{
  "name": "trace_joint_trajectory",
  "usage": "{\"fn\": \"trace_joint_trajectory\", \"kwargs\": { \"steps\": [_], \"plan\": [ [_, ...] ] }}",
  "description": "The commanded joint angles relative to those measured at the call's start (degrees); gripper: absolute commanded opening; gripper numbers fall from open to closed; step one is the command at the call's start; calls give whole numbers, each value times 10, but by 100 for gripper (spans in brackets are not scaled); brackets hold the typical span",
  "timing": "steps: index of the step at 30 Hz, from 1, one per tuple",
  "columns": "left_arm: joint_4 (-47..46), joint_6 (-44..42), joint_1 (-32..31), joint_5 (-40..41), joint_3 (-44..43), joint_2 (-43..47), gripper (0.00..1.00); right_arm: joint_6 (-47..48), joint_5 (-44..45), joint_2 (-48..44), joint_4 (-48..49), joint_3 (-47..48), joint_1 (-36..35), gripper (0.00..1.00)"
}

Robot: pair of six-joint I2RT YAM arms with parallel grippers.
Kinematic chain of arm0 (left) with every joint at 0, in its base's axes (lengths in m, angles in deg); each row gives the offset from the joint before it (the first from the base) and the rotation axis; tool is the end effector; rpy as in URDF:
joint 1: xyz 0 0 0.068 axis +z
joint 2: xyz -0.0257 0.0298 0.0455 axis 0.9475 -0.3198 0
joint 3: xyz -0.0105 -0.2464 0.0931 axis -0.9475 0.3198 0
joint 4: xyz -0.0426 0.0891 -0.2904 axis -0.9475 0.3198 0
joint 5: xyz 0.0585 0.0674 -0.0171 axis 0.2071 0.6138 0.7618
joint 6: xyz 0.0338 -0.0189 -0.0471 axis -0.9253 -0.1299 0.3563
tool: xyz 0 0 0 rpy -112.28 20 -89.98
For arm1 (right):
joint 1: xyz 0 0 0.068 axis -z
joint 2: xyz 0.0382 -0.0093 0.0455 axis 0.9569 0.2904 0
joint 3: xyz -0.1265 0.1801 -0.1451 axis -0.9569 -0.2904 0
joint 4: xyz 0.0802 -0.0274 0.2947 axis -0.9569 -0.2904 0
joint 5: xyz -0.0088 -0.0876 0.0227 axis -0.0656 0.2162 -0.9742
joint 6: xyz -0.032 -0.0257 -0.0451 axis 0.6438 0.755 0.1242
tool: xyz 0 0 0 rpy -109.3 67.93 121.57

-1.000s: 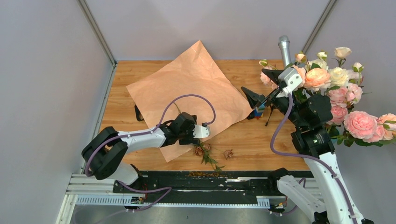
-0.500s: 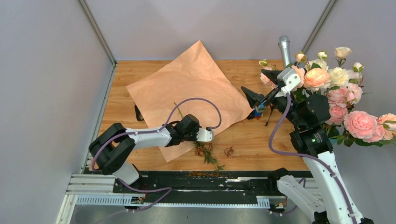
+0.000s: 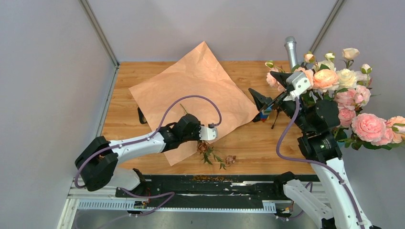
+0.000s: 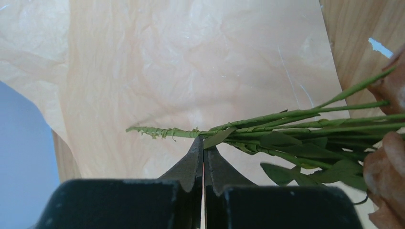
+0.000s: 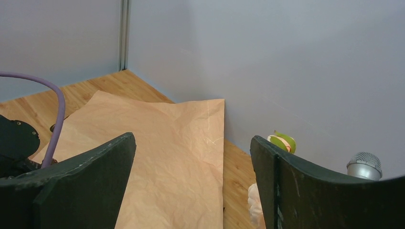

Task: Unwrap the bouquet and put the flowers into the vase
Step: Pick up the fake flower from the wrapping paper.

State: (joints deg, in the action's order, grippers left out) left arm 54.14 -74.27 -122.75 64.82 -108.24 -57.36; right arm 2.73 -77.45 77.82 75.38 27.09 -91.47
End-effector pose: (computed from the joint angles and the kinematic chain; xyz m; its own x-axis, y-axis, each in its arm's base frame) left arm 0.2090 -0.2514 0.1526 0.1421 0.8653 -0.4806 0.8175 0.1712 0.5500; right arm 0.1921 0.0809 0.4589 0.3235 -0.1093 -0.9399 -0.5673 0.7726 -0.2851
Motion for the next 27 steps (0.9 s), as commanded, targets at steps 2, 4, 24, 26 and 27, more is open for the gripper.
{"fn": "trace_joint_trajectory", "kwargs": {
  "steps": [2, 4, 24, 26, 27],
  "plan": [
    [-14, 61, -4, 11, 10, 48, 0, -9, 11, -12, 15, 1, -3, 90],
    [-15, 90, -3, 12, 10, 53, 0, -16, 14, -14, 12, 0, -2, 90],
    [9, 431, 98, -106, -117, 166, 0, -48, -8, 9, -15, 2, -2, 98],
    [32, 452, 114, -133, -138, 176, 0, -51, -20, 17, -12, 2, -2, 99],
    [45, 463, 122, -150, -149, 180, 0, -50, -31, 20, -10, 0, -2, 99]
  ]
}}
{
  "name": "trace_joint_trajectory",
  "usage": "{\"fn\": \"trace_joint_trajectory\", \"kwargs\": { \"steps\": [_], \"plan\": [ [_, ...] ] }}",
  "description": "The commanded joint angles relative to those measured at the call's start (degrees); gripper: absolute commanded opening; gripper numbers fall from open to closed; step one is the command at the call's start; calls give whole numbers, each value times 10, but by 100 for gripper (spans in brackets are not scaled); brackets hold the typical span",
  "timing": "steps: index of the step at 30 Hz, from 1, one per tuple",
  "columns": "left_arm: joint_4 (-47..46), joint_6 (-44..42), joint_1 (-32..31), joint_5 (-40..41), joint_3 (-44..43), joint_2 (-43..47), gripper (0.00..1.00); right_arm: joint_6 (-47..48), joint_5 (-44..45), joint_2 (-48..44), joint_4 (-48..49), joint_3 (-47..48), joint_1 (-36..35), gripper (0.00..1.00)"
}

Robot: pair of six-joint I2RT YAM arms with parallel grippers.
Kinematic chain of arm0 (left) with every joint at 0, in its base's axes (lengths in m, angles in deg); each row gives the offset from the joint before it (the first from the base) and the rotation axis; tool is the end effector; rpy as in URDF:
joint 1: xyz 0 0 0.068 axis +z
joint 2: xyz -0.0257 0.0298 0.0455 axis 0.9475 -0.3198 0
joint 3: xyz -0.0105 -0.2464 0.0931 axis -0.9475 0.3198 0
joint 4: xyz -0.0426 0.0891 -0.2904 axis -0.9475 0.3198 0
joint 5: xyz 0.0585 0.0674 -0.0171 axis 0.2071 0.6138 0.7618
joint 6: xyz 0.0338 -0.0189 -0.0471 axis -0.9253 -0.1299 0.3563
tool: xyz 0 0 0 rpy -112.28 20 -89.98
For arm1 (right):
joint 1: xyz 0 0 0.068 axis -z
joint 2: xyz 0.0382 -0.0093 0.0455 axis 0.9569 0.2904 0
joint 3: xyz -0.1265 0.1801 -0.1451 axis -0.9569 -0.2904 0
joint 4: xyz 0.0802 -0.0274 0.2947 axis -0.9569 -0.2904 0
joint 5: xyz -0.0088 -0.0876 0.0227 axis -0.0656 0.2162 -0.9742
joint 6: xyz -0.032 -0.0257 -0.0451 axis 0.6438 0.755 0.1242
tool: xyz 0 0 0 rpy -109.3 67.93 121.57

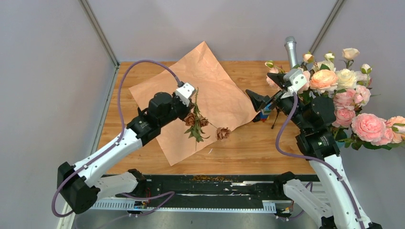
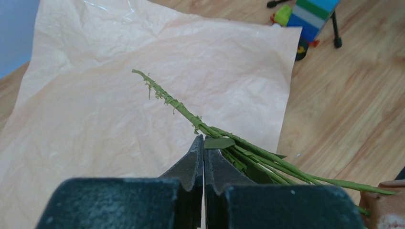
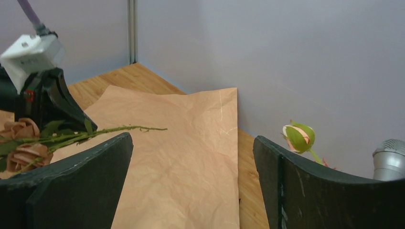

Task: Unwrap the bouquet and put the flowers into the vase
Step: Pick up the fake flower from the wrapping paper.

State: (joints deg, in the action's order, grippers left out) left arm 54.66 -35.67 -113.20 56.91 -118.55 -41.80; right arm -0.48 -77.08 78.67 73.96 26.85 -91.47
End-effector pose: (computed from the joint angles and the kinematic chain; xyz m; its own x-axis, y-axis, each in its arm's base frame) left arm 0.2370 -0.2119 0.3056 -0.2043 0.2420 -0.9485 0.6734 0.7380 0.0433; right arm 0.1983 0.0826 0.4517 0.2505 -0.0798 -0.9648 -0.5890 0.7784 -0.2173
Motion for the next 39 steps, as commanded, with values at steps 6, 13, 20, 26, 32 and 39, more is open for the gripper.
{"fn": "trace_joint_trajectory", "kwargs": {
  "steps": [6, 13, 20, 26, 32, 39],
  "plan": [
    [105, 149, 76, -191, -107, 35, 0, 3, -180, 7, 47, -34, -3, 100],
    [153, 211, 118, -325, -152, 29, 0, -14, -294, 9, 128, -82, -12, 100],
    [157, 266, 132, -402, -167, 13, 0, 31, -260, 70, 117, -57, -151, 97],
    [154, 281, 136, -425, -165, 10, 0, 65, -205, 133, 128, -27, -246, 90],
    [159, 278, 137, -427, -158, 16, 0, 45, -162, 179, 182, -14, -281, 82],
    [159, 280, 137, -429, -153, 20, 0, 39, -137, 213, 207, 0, -304, 75]
  ]
}}
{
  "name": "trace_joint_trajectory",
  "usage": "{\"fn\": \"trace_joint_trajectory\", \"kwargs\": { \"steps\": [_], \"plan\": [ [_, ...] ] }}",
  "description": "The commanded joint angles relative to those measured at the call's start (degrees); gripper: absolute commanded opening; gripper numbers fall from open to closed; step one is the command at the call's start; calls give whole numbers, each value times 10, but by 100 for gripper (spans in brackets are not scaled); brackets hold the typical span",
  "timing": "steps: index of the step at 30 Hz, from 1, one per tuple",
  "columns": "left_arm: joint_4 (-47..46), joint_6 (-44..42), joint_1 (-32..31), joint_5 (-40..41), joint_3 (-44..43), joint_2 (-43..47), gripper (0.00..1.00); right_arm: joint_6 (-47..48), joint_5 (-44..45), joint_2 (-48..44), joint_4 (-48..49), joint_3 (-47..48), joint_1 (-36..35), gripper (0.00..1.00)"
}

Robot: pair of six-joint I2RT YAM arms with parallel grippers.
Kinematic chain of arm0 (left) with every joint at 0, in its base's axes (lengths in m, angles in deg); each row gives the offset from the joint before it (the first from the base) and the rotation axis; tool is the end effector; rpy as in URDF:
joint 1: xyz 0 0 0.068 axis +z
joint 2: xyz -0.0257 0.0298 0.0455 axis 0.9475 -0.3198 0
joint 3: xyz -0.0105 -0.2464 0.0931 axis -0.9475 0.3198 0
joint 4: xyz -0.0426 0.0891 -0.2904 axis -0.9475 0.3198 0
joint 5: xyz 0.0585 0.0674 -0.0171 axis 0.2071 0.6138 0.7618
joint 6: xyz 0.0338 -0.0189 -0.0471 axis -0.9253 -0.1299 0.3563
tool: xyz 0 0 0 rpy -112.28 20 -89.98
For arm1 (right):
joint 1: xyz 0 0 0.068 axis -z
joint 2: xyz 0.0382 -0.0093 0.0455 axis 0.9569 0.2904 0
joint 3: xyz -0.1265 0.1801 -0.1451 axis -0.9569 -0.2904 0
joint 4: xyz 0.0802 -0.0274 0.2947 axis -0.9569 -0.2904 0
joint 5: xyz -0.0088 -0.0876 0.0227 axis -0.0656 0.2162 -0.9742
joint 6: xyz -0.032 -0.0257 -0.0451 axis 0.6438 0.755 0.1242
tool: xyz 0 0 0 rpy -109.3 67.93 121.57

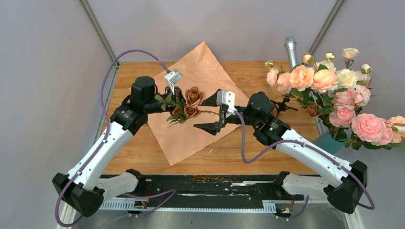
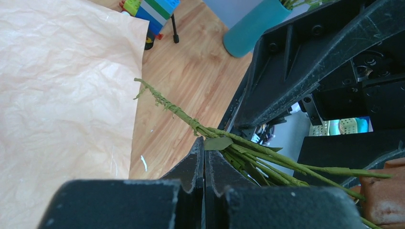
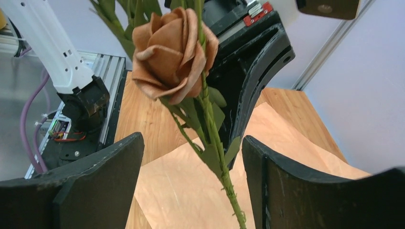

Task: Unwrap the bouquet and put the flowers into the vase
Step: Pick up the fake flower from the wrapping paper.

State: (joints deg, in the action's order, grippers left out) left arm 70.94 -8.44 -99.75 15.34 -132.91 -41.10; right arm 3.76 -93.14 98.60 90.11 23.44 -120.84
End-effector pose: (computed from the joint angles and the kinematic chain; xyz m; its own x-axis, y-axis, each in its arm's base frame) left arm 0.2433 -0.1657 0.3831 -0.6449 -0.0084 -0.7642 0.6989 0.3980 -0.5942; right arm 0.1925 0.2521 0.3732 0.2578 -0.0002 -0.9662 -0.9610 0.1039 -0.2564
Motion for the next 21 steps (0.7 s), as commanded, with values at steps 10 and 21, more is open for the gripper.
{"fn": "trace_joint_trajectory", "kwargs": {
  "steps": [10, 21],
  "plan": [
    [-13, 15, 3, -17, -1, 15, 0, -24, 35, 49, 32, 64, -17, 56],
    [-26, 25, 4, -11, 3, 16, 0, -16, 96, 55, 17, 69, -26, 30]
  ]
}}
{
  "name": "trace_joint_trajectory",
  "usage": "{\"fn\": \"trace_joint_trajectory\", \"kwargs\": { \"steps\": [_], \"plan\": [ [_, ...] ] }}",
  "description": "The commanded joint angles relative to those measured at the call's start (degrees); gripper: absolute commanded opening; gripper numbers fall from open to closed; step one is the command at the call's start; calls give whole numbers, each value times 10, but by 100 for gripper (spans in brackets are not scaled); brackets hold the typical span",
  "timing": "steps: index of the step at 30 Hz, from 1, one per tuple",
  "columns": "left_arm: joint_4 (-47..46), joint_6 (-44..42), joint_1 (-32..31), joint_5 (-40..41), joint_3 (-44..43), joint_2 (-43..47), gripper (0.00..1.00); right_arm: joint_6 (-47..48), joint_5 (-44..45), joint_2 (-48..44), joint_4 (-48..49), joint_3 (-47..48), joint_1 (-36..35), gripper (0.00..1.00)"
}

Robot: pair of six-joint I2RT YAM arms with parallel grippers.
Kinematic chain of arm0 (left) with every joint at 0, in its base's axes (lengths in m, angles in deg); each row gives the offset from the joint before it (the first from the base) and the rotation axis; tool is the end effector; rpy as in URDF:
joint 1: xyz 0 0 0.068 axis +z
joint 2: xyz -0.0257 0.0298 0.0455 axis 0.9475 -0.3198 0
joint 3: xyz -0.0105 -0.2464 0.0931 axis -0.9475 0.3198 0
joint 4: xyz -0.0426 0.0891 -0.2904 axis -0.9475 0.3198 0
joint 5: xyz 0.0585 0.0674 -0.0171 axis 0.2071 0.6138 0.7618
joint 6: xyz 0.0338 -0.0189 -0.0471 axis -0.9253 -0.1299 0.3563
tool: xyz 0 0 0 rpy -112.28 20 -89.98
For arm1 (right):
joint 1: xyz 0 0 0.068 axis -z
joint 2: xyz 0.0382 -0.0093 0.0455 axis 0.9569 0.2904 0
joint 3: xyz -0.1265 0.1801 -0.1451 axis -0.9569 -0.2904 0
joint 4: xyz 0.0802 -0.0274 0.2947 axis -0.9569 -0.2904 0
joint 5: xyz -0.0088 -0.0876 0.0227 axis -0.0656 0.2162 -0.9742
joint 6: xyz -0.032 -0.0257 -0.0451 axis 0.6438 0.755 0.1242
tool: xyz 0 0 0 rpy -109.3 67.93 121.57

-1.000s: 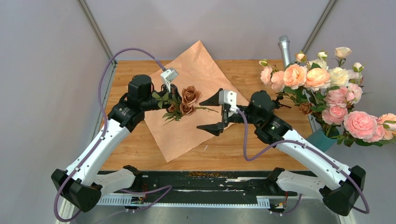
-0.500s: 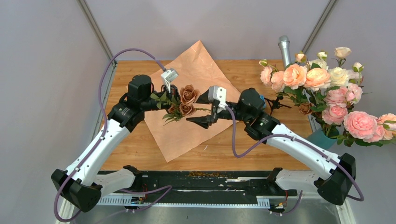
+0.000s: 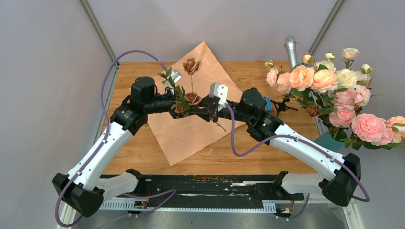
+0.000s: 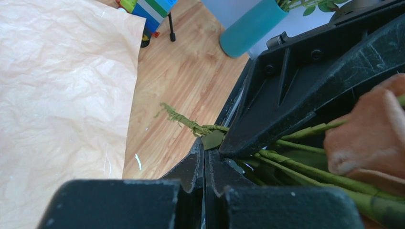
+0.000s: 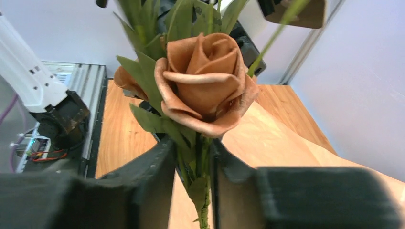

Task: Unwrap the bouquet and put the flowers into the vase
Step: Pick up the fake flower from the wrapping paper.

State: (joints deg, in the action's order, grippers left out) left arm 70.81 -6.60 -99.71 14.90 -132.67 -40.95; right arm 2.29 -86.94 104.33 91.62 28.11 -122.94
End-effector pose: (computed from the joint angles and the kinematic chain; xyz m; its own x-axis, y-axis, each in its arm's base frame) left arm 0.2427 -0.1655 0.3825 -0.6676 -0.0187 -0.7443 0.6801 0.3915 -0.6199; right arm 0.2033 0.2765 0.3787 0.2350 -0.0060 -0.9720 -0.9568 0.1747 -0.2324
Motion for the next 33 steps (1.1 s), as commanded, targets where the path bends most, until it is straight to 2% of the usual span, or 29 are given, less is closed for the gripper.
{"fn": "trace_joint_trajectory", "kwargs": {
  "steps": [1, 4, 6, 10, 15, 19, 24, 26, 29, 33],
  "plan": [
    [-25, 7, 5, -4, 2, 15, 0, -1, 41, -5, 2, 20, -5, 23],
    [-25, 5, 9, 1, 5, 17, 9, 2, 58, -14, 3, 14, -5, 8],
    [-25, 3, 11, 8, 7, 19, 16, 4, 68, -21, 6, 9, -5, 2],
    [-26, -7, 20, 26, 16, 27, 35, 5, 86, -40, 2, 2, -5, 0],
    [-33, -28, 39, 53, 39, 48, 64, 0, 100, -64, -10, -1, -5, 0],
    [-54, -41, 48, 67, 53, 71, 81, 3, 121, -83, -20, -7, -5, 0],
    [-46, -67, 65, 107, 57, 89, 91, 11, 146, -105, -46, -6, -5, 0],
    [-35, -89, 78, 143, 57, 99, 93, 21, 178, -115, -87, 6, -5, 0],
    [-21, -130, 99, 211, 66, 122, 100, 45, 270, -143, -156, 15, -5, 0],
    [-20, -166, 127, 290, 84, 153, 100, 86, 423, -185, -239, 38, -4, 0]
  ]
}}
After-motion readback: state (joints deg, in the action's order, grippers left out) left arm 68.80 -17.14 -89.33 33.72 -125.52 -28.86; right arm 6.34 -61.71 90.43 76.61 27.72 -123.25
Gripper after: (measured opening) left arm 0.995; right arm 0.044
